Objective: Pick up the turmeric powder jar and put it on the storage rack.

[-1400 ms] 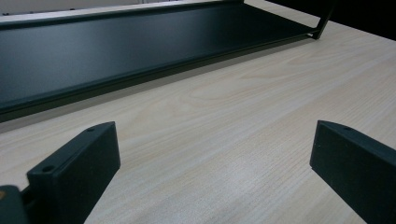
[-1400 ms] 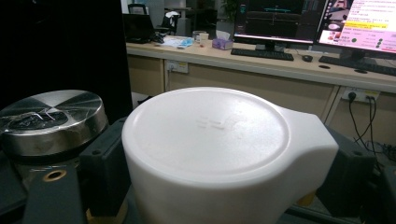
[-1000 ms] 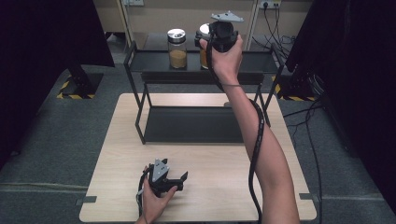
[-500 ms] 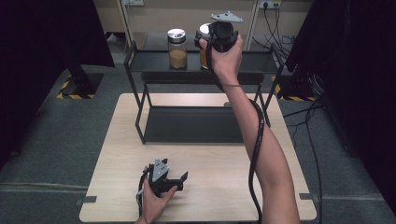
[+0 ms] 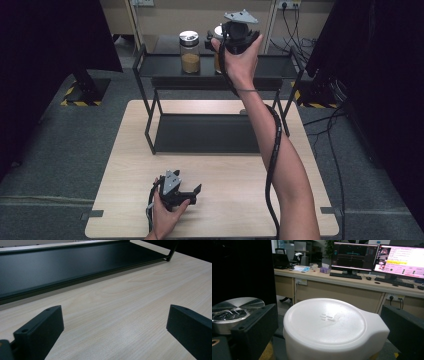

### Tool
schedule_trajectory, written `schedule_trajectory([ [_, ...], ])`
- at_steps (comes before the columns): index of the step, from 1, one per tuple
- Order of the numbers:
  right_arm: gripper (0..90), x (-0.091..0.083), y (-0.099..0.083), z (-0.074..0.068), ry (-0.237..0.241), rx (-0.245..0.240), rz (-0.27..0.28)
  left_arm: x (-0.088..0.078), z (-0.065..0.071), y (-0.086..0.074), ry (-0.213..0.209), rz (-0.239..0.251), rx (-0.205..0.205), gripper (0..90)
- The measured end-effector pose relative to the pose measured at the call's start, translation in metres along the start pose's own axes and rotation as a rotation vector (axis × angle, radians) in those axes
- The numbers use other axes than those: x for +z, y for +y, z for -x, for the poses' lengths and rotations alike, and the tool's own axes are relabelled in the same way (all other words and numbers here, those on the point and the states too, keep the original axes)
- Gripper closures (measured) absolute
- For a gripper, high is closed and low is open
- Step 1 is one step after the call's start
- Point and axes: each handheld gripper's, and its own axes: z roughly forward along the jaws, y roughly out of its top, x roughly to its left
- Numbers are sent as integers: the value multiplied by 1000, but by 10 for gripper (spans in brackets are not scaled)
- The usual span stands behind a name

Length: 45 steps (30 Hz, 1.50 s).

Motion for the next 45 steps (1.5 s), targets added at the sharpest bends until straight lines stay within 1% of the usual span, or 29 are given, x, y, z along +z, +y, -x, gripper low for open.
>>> schedule_trajectory([
  [5,25,-2,-2,1,16,-4,5,0,0,0,0,-1,-6,2],
  [9,23,-4,-3,0,21,-8,10,0,0,0,1,0,-2,3],
  [12,23,-5,-2,0,20,-11,3,0,0,0,2,0,-1,3],
  [17,23,-10,-4,1,26,-12,10,0,0,0,3,-2,-9,3],
  [24,22,-19,-9,3,34,-17,18,0,0,0,5,1,-5,3],
  [36,20,-33,-26,7,45,-9,25,0,1,0,9,0,-5,3],
  [45,19,-44,-38,9,55,-15,28,0,1,0,11,2,-5,3],
])
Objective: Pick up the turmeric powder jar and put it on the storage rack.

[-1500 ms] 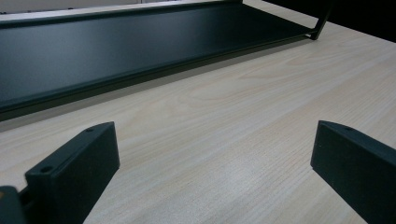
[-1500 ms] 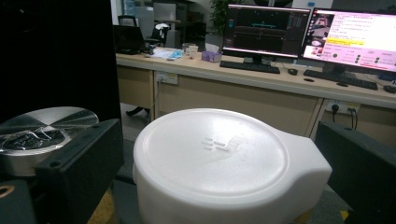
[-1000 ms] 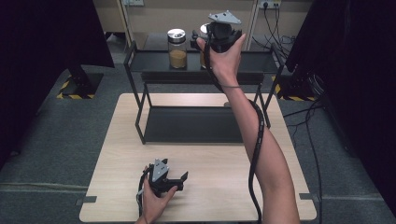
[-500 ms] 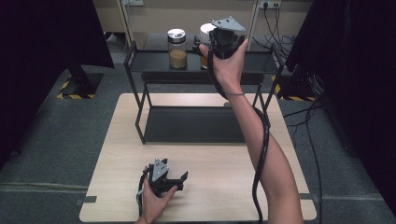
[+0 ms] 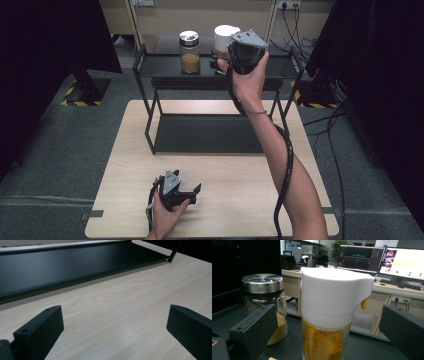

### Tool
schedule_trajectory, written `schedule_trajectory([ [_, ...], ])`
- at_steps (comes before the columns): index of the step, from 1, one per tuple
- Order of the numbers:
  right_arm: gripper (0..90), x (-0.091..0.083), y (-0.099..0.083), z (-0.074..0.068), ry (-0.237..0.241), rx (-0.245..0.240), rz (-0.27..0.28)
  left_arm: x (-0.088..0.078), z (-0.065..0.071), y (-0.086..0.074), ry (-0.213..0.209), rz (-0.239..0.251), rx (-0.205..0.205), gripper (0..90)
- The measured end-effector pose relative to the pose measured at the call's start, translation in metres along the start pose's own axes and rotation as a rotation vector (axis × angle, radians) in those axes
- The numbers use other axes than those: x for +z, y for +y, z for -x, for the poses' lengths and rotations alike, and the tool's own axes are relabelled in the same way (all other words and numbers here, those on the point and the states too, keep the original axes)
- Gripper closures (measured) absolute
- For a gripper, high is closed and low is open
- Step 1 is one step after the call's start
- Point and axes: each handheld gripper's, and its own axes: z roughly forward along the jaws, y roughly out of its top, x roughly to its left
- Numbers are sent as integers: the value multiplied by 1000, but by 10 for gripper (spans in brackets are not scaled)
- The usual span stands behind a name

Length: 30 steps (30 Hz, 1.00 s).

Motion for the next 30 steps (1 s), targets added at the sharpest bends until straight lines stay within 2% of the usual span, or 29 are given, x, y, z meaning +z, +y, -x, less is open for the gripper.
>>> schedule_trajectory([
  [18,19,-17,-27,4,27,12,-9,0,1,-1,3,3,-1,2],
  [30,18,-29,-52,12,47,22,-20,0,2,-1,6,5,-1,3],
])
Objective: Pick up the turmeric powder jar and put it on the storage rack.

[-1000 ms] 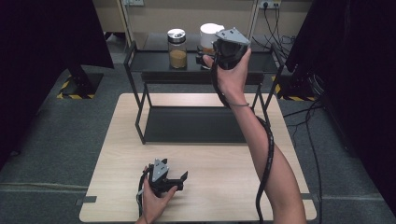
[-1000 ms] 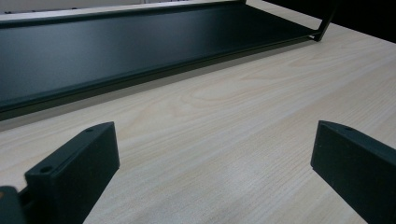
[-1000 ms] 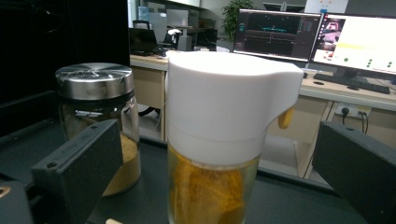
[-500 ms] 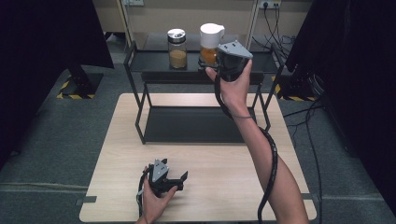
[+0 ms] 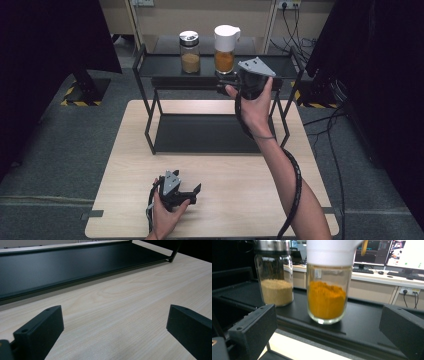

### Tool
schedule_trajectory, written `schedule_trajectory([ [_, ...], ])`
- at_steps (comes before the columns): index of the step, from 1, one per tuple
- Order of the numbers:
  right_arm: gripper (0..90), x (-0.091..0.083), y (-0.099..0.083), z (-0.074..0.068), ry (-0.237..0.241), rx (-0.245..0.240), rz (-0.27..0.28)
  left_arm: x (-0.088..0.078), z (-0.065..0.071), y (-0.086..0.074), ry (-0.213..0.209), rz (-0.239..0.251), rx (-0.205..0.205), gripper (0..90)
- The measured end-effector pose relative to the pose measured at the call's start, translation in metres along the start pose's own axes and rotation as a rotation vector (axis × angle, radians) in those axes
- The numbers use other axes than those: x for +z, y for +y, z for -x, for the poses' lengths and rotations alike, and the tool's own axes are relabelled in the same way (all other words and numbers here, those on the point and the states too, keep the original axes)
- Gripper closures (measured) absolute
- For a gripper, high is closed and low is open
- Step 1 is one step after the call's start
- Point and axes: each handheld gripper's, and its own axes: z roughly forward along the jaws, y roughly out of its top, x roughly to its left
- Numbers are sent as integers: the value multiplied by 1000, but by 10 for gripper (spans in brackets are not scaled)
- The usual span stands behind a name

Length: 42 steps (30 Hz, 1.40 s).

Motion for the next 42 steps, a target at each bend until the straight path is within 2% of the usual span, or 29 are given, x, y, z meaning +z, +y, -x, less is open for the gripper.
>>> schedule_trajectory([
  [16,18,-19,-28,3,24,-9,-6,0,0,0,4,0,-11,3],
  [30,19,-32,-46,4,34,-16,-12,-1,1,0,6,3,-2,3],
  [42,23,-43,-68,4,47,8,-1,-1,1,-1,5,3,-1,2],
])
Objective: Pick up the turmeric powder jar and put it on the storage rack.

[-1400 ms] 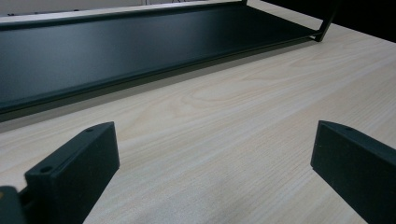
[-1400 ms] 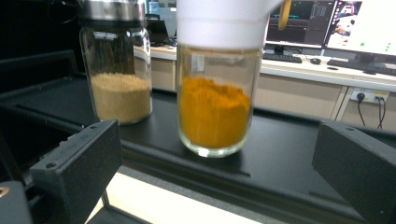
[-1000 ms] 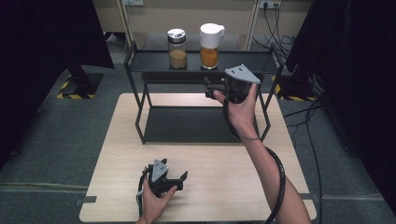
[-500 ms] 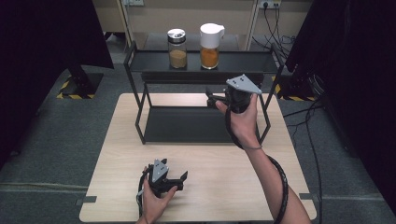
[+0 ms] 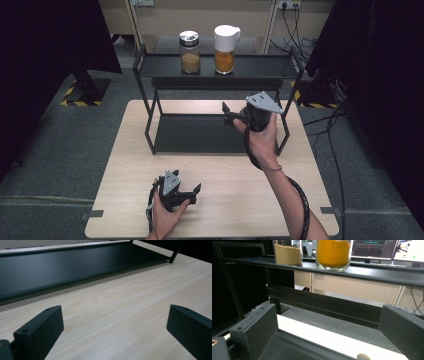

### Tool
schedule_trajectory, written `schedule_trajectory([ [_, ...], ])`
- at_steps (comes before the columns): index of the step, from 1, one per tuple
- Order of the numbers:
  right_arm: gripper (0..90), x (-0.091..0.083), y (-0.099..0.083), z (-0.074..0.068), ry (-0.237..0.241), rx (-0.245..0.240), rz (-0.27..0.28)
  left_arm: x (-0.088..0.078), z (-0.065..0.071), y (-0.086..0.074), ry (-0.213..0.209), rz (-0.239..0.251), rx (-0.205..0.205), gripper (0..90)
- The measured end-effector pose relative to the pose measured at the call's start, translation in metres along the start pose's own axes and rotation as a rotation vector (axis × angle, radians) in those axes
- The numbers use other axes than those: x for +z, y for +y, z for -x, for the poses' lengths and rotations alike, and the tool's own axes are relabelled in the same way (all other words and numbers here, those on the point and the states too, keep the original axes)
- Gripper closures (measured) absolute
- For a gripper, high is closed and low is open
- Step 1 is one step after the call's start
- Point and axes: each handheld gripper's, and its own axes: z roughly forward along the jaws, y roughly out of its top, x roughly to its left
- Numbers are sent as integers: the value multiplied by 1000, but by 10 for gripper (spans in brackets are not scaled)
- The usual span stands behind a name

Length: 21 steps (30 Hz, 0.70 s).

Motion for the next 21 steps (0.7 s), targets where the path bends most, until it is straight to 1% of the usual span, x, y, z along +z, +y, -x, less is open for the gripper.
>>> schedule_trajectory([
  [5,23,-6,-10,-2,4,4,5,0,0,0,0,-2,-1,3],
  [13,22,-12,-19,-1,6,11,9,0,0,0,1,-1,-1,2],
  [18,22,-16,-29,-2,11,5,-5,0,0,0,2,-1,-1,2],
  [21,23,-18,-34,-2,10,12,-11,0,0,0,2,0,-1,3],
])
